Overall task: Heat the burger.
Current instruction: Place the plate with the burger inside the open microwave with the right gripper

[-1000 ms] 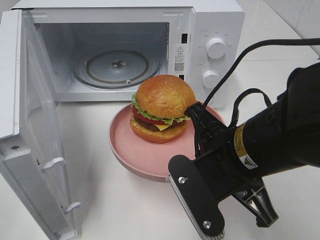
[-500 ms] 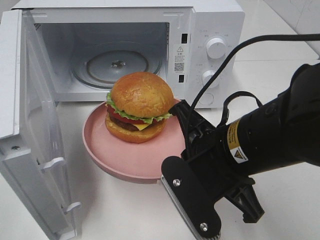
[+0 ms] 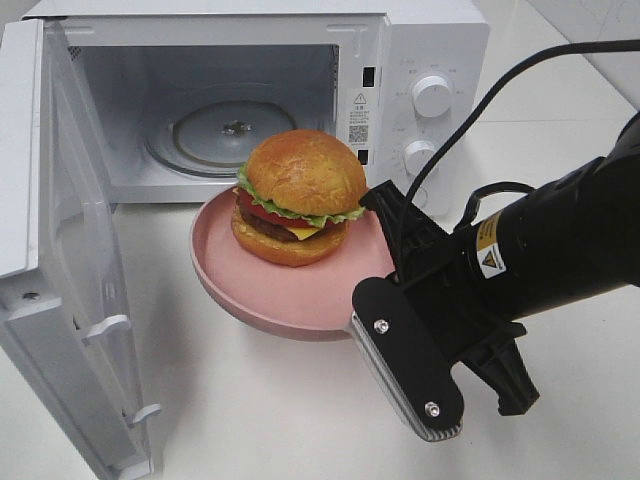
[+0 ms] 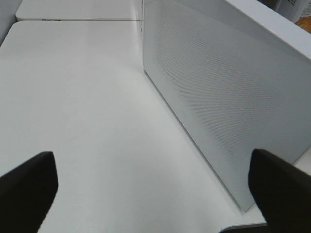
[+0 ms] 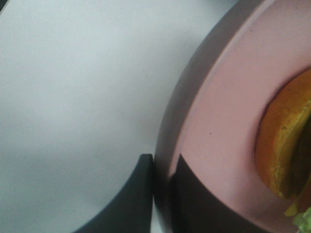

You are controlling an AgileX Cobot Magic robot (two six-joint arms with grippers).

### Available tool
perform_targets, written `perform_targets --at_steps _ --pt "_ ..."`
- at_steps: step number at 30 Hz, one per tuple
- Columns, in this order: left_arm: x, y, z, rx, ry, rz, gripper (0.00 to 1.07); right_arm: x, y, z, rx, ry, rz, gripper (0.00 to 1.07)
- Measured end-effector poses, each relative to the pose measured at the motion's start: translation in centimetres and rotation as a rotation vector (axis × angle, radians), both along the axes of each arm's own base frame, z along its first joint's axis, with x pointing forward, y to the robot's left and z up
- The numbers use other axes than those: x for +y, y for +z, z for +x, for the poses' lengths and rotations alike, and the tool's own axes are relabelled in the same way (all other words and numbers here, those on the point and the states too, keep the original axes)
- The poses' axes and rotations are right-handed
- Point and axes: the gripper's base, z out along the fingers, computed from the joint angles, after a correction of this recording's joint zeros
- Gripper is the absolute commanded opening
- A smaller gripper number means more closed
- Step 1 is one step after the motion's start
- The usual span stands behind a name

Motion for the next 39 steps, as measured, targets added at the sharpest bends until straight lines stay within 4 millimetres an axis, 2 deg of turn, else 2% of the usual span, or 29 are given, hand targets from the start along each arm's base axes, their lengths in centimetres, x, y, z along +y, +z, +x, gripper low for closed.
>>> perform_targets --at_steps 9,17,39 --pt "0.0 0.0 0.0 0.0 0.0 0.0 1.0 0.7 0.5 1.0 -0.066 0.049 0.0 0.0" --pt "0.0 0.0 0.0 0.0 0.0 0.0 1.0 1.5 -0.3 2.3 -0.063 0.02 -0.03 0.0" --pt "0.0 0.0 0.0 0.0 0.0 0.0 1.0 6.6 -1.3 8.3 -0.039 -0.093 -0.022 0.0"
